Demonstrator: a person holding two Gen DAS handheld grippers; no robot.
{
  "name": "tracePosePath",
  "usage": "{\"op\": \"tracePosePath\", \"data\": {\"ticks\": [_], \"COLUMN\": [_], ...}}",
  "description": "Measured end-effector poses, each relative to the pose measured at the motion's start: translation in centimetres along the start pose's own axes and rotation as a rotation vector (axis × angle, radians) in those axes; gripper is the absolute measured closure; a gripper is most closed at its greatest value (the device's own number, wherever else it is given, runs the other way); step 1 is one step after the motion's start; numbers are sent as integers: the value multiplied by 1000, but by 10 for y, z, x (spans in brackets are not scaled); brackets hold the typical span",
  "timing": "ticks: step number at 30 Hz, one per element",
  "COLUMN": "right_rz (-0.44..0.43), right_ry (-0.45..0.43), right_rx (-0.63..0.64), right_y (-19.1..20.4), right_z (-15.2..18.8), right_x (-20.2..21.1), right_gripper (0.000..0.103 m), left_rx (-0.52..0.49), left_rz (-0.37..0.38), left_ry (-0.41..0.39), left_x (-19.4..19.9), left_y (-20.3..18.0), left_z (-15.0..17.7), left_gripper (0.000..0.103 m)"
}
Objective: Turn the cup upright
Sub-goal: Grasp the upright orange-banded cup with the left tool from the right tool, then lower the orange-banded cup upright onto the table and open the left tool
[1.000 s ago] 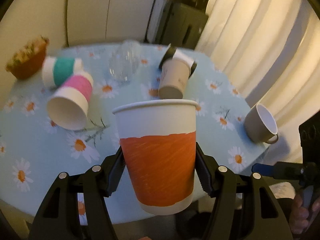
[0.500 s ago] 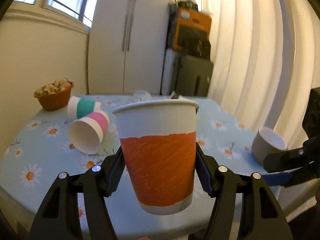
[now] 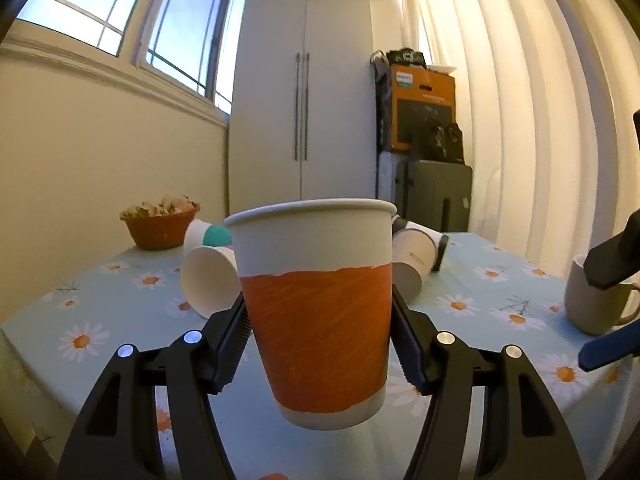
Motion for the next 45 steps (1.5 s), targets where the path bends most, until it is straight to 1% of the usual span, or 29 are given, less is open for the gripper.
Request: {"op": "tracePosePath", "data": {"ticks": [3,6,12,15,17,22,27,33,34,35,37,38,39,45], "right_rz": [4,11,19,25,36,31,35,32,32,32,33,34,34,35], "right_ry": [4,8,13,15,11,12,16,15,15,14,15,15,15,11], "right_rx": [-4,-9,-13,-13,-16,-22,-24,-28,-27,-28,-29,-28,-28,-26], "right_y": [-1,-2,-3,-3,-5,-6,-7,-8,-8,-9,-9,-9,-9,-9], "right_z": [0,0,0,0,0,0,1,1,1,1,1,1,1,1], "right_x": [-1,-3,-5,-5,-4,-4,-4,-4,-4,-4,-4,-4,-3,-3], "right_gripper": [30,30,30,30,30,30,30,30,30,30,30,30,30,30], "left_rx": [13,-6,-42,-46,-53,-65,-76,-83,-84,-79,-69,-65,-62,-41], "left_rz": [-26,-51,-61,-40,-36,-30,-6,-9,-13,-13,-9,-7,-5,16], "left_ry": [-20,-35,-51,-50,-47,-42,-28,-19,-17,-20,-27,-28,-29,-29], "left_x": [-2,-4,-5,-5,-6,-6,-7,-7,-7,-6,-4,-4,-4,-2], "left_y": [3,1,-2,-4,-5,-6,-10,-12,-12,-12,-12,-12,-12,-9], "left_z": [5,10,15,19,21,25,31,35,34,34,32,31,30,23], "left_gripper": [40,40,40,40,40,40,40,40,35,23,12,8,7,7]}}
Point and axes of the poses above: each gripper's, at about its wrist camera, not at the fingertips, and x roughly against the way its jaws point, y to its left, z to its underside, the point moved 6 cm from there along -x, roughly the way its jaws point, and after that the axes turned 3 degrees about -x, right-handed, at the moved point
